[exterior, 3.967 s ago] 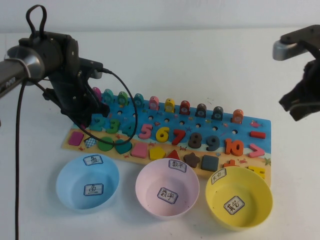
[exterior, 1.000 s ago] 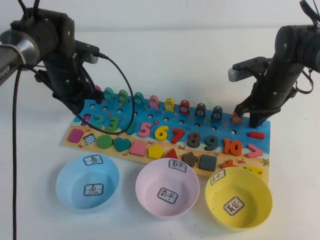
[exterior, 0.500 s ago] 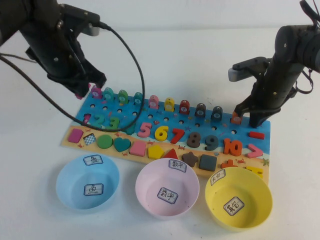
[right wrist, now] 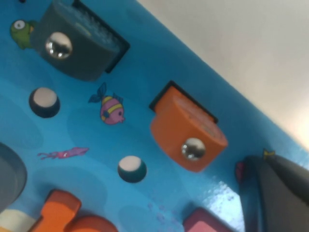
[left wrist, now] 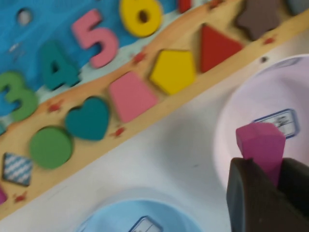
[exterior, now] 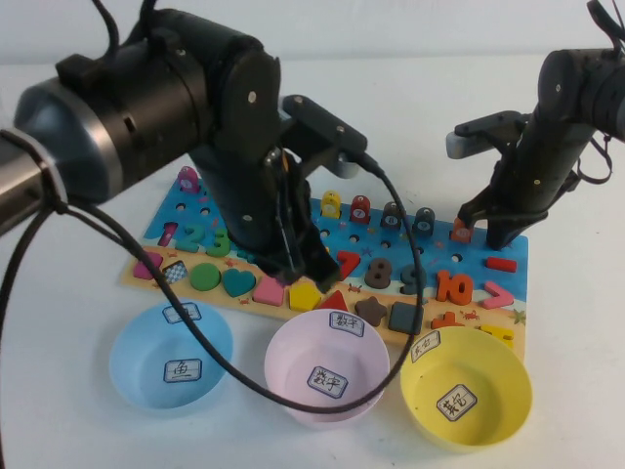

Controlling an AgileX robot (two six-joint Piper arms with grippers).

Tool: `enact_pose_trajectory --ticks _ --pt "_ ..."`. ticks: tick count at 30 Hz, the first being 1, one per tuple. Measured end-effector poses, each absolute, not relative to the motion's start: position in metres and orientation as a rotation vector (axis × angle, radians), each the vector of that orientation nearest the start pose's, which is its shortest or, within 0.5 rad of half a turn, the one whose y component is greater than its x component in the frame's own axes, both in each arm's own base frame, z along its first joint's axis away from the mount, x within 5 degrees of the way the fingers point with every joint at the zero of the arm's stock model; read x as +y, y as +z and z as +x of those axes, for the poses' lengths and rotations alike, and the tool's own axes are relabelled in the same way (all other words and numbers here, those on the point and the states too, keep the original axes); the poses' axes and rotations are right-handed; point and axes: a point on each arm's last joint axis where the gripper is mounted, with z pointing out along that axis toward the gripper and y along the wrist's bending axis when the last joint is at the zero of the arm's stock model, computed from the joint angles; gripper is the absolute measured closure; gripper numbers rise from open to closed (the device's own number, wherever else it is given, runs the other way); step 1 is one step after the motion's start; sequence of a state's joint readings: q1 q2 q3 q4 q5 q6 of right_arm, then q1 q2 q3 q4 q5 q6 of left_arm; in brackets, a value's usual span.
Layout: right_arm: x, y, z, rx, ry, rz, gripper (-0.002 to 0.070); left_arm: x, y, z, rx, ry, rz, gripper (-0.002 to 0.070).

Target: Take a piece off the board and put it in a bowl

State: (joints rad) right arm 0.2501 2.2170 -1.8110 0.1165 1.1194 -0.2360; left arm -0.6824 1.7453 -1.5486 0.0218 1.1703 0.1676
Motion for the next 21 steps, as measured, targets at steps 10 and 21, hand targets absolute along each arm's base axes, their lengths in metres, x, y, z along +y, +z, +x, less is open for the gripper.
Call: enact_pose_trajectory --ticks 10,21 --pt "0.123 0.178 0.441 2.933 0.169 -0.657 0.0694 -0.257 0.299 0.261 2.552 -0.146 1.309 0.0611" --pt "0.123 0.178 0.441 2.931 0.170 -0.656 0.0694 -0.265 0.282 0.262 2.594 -0.185 1.373 0.0611"
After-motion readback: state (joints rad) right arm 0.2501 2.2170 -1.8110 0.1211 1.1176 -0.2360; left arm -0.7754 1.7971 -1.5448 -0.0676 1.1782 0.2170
